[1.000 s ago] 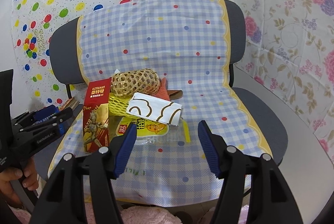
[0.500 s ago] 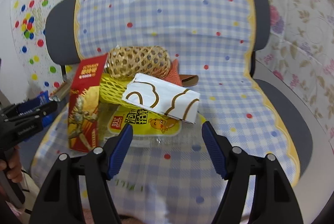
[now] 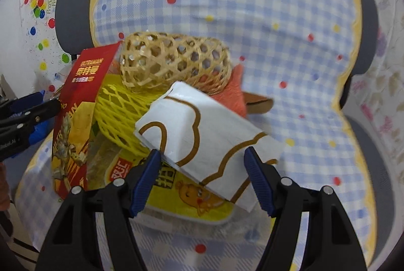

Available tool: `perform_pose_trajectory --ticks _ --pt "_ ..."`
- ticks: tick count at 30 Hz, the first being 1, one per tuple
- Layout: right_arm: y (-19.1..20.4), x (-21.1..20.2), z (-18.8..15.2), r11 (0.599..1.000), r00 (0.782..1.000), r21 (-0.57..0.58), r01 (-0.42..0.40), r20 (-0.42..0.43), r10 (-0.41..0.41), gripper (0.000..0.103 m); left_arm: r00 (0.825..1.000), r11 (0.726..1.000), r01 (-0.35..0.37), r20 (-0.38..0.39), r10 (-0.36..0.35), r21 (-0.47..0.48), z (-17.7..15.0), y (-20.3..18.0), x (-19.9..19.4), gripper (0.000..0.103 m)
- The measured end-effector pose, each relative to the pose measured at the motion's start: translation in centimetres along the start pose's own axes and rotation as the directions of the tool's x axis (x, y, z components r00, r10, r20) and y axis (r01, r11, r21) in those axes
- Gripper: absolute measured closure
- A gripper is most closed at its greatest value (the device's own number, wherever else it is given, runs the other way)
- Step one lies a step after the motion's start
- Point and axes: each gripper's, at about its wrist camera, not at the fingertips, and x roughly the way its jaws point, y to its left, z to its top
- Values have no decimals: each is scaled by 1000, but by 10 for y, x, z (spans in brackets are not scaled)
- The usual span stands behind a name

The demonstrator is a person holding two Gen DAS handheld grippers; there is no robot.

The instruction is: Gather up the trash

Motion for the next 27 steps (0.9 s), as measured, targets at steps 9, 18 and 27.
perform_pose_trajectory --ticks 9,18,27 --pt "-7 -38 4 998 997 65 -14 81 9 99 1000 1000 -11 6 11 -7 -4 7 -13 35" --pt "-15 -107 3 981 983 195 23 172 -57 100 1000 1000 1 14 -1 0 -15 7 -35 35" --pt "-12 -120 -19 975 987 220 16 153 -50 100 992 994 112 -60 -112 -3 -30 -7 -15 35"
